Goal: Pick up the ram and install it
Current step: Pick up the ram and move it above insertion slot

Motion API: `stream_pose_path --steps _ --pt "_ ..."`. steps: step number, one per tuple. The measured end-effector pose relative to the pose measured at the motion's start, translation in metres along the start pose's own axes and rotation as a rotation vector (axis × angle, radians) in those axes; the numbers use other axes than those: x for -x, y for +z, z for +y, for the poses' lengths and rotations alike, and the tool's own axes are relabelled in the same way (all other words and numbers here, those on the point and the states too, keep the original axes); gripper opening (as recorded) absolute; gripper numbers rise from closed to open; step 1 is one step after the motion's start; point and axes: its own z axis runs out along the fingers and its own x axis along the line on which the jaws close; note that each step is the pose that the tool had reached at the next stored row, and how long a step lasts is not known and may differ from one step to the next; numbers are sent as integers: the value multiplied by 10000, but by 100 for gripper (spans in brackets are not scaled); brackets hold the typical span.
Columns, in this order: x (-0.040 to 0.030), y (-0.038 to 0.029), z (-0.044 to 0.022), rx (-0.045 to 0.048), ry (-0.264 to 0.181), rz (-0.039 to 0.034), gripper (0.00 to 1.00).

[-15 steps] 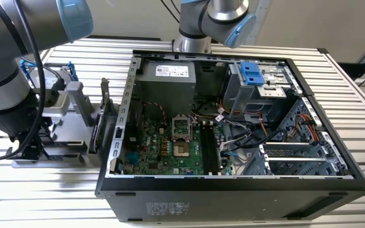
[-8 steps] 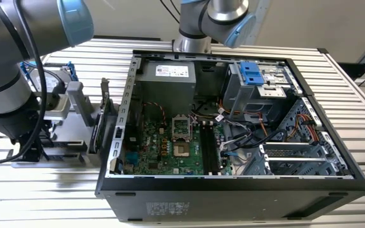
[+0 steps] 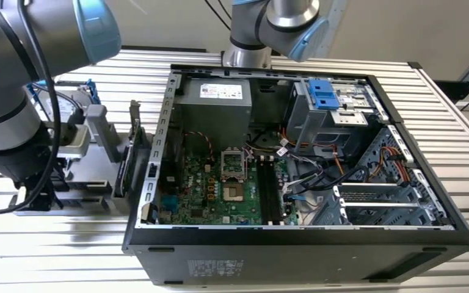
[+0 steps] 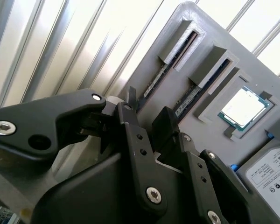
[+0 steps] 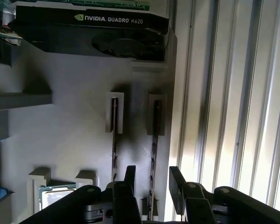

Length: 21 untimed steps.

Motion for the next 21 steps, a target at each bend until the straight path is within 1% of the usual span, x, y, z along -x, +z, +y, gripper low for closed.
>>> stream_pose_path --steps 6,13,21 --pt "2 26 2 -2 -1 -2 100" --pt "2 79 5 -9 -1 -1 100" --pt "2 98 6 -20 -1 -1 100"
